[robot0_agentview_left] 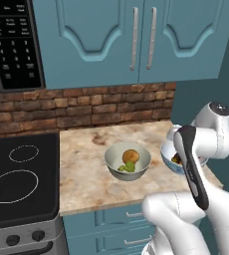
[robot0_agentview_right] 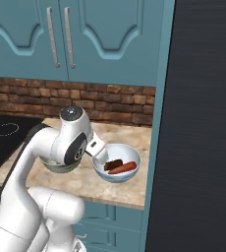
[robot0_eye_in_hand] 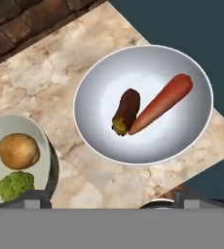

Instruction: Place the bowl containing the carrot and sweet potato in the microwave. Close the microwave door and press the start button to microwave the meal.

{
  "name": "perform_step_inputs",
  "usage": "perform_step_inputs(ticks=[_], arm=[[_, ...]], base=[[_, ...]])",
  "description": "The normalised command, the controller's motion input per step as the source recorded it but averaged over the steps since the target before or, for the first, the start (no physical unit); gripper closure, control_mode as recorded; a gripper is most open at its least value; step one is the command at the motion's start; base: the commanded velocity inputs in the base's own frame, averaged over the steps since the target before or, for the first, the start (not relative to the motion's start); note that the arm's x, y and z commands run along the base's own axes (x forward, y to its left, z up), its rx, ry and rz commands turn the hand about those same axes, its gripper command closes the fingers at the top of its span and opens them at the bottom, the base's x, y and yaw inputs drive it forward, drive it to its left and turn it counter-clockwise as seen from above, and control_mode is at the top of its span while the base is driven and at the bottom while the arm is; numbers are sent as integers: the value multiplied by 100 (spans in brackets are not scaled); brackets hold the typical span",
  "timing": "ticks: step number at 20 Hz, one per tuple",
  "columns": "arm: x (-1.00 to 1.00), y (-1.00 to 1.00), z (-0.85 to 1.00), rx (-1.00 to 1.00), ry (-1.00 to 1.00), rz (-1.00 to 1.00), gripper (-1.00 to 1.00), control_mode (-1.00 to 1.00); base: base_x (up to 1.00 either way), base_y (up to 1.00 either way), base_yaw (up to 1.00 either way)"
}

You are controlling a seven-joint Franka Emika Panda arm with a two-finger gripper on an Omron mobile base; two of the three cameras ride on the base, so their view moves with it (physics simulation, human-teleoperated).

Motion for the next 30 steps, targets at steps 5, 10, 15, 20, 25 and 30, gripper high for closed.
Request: perform_step_inputs(ticks=[5, 10, 15, 20, 25, 30], arm=[[0, -49, -34, 10, -1, -13, -100, -100], [0, -47, -35, 4, 0, -14, -100, -100], [0, -41, -34, 3, 0, -14, -100, -100], [10, -18, -28, 1, 1, -11, -100, -100], [20, 0, -22, 1, 3, -1, -100, -100], [23, -8, -19, 4, 2, 0, -100, -100]], base=[[0, 0, 0], [0, 0, 0], [0, 0, 0], [0, 0, 0], [0, 0, 0], [0, 0, 0]])
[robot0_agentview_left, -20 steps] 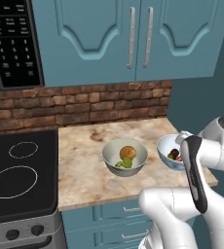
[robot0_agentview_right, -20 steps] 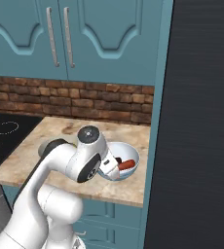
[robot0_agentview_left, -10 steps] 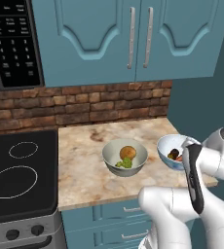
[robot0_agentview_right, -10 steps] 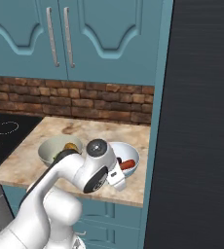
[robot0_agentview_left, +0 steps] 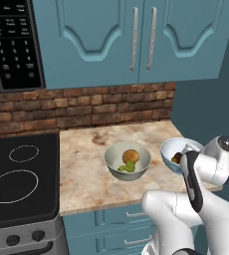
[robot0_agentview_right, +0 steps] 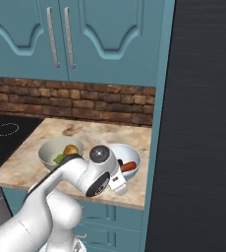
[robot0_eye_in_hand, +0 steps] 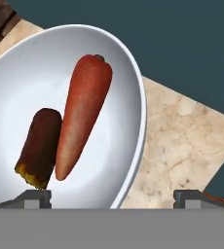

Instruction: Place the bowl containing the carrot and sweet potato in the microwave. Close the microwave door and press the start button to microwave the meal.

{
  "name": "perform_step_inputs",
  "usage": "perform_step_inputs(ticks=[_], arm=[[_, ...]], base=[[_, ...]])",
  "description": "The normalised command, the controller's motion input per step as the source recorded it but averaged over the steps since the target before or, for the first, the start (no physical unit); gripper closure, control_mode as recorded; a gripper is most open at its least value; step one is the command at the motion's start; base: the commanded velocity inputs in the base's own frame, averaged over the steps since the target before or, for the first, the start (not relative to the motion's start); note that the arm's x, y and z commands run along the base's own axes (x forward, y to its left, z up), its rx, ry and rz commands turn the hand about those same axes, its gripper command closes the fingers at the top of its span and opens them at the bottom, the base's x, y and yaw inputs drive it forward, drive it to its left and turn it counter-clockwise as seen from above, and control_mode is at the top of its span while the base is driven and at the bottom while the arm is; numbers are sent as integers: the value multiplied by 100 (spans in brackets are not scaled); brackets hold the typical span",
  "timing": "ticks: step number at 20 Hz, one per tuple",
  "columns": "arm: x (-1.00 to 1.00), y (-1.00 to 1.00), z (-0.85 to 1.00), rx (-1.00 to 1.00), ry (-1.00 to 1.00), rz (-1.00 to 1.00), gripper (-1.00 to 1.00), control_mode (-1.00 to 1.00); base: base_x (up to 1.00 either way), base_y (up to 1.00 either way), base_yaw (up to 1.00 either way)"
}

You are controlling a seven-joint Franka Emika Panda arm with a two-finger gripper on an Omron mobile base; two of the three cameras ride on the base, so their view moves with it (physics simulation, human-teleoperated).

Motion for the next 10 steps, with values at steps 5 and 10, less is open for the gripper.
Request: perform_step_inputs(ticks=[5, 10], arm=[[24, -15, -15, 6, 2, 0, -100, -100], [25, -11, -12, 5, 2, 0, -100, -100]], base=[[0, 0, 0], [0, 0, 0]])
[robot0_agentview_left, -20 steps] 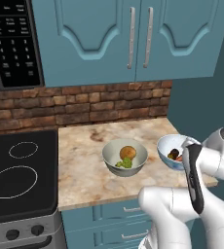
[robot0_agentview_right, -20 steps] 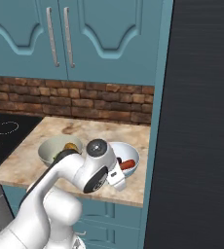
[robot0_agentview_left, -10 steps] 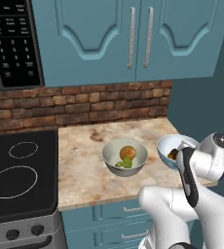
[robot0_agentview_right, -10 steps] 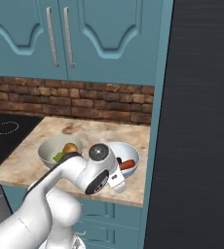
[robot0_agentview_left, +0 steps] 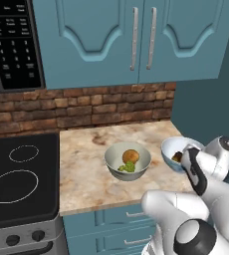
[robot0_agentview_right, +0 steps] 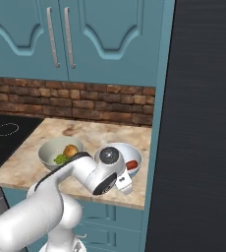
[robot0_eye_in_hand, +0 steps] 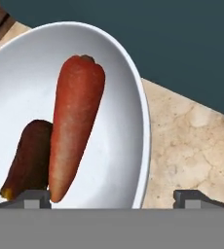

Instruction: Place the bowl containing the carrot and sweet potato in the microwave. Close the microwave door and press the start button to microwave the meal.

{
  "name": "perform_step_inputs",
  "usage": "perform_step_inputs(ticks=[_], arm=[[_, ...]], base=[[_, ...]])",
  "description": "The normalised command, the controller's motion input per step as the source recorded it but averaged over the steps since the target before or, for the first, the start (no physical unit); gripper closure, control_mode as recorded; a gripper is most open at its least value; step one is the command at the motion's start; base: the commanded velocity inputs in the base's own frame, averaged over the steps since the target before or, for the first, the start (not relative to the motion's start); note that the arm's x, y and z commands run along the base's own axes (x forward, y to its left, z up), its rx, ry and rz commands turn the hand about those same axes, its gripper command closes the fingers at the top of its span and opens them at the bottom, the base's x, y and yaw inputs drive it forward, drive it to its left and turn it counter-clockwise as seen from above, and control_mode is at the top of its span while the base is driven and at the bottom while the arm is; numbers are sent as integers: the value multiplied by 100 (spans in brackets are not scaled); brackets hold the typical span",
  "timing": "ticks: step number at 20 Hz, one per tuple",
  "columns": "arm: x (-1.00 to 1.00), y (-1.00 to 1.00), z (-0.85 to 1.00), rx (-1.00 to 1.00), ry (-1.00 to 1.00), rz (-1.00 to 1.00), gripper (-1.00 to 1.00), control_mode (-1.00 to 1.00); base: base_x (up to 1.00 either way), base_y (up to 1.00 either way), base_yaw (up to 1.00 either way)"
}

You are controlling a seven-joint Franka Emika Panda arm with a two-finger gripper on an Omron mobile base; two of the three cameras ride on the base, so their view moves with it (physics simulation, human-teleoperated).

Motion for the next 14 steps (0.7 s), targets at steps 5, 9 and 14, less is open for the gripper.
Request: perform_step_inputs(ticks=[5, 9, 14], arm=[[6, 0, -8, 1, 0, 0, 100, -100], [-11, 15, 3, 0, 0, 0, 100, -100], [-34, 23, 38, -2, 0, 0, 100, -100]], base=[[0, 0, 0], [0, 0, 0], [0, 0, 0]])
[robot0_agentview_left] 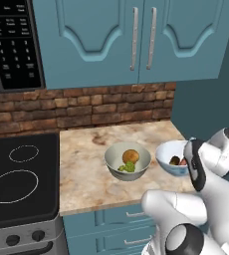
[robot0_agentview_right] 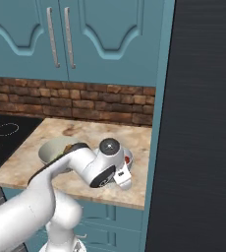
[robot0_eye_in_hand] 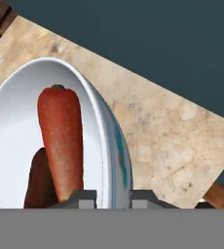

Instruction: Place the bowl containing the carrot and sweet potato in the microwave. Close the microwave door and press the start button to microwave the meal.

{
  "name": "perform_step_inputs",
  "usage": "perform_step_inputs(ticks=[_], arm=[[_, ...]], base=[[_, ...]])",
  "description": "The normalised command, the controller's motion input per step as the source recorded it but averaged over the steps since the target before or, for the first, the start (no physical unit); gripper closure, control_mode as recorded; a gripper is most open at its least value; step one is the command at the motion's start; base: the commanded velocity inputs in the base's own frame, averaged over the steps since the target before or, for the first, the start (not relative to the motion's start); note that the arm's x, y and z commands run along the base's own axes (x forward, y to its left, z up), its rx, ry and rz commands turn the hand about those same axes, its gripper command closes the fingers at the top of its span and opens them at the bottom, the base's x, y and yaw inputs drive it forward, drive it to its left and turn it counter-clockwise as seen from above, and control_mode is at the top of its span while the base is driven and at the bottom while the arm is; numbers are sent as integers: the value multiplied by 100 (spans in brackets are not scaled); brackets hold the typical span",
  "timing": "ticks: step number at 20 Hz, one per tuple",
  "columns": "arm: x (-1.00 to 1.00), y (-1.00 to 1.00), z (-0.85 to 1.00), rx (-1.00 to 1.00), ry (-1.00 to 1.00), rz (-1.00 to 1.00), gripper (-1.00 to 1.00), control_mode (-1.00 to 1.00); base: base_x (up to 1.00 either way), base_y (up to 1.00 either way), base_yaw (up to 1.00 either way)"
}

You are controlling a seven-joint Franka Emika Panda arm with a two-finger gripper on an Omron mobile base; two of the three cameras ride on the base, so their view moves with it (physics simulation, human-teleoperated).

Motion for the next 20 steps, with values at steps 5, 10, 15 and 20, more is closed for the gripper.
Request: perform_step_inputs(ticks=[5, 10, 15, 20], arm=[[-55, 9, 91, 10, -19, 3, 100, -100], [-59, 40, 100, 13, -23, 0, 100, -100], [-69, 68, 100, 1, -12, 0, 100, -100], [-74, 60, 92, 0, -1, 7, 100, -100]], base=[[0, 0, 0], [0, 0, 0], [0, 0, 0], [0, 0, 0]])
